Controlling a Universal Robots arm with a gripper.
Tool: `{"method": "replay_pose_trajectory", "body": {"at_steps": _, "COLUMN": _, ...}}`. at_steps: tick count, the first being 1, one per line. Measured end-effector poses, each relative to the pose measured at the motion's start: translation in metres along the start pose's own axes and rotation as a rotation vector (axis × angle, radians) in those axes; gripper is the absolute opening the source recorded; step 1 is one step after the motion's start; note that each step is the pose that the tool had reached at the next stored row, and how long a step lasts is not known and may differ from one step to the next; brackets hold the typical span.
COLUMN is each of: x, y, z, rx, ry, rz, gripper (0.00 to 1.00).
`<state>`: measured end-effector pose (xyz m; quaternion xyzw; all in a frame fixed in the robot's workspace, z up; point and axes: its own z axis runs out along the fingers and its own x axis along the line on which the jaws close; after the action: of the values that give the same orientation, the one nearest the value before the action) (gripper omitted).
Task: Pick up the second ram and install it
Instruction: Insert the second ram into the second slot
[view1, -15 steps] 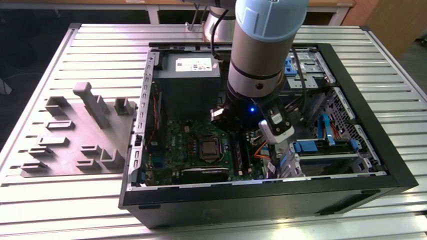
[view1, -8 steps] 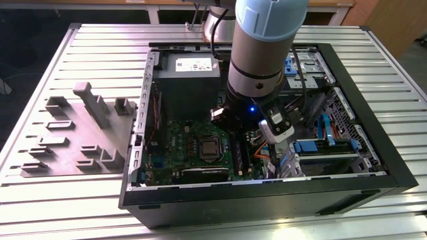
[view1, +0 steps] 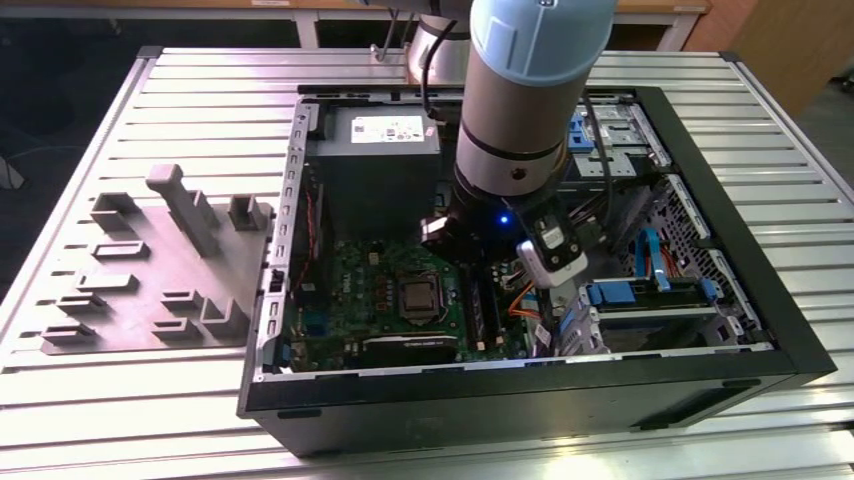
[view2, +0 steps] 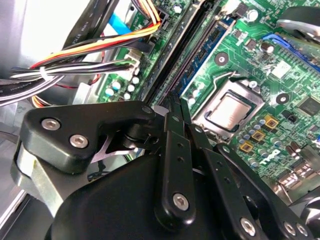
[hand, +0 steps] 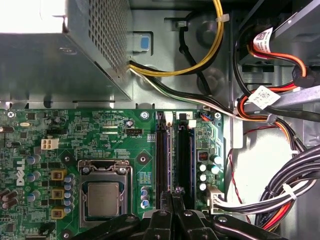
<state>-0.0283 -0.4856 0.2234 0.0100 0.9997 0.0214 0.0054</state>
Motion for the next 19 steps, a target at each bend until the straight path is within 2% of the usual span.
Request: {"method": "replay_pose_trajectory", "body": {"at_steps": 19, "x": 0.0001, "y": -0.0002, "z": 0.0043, "rx": -0.0026, "ry": 0.0001, "rz": 0.000, "gripper": 0.11}}
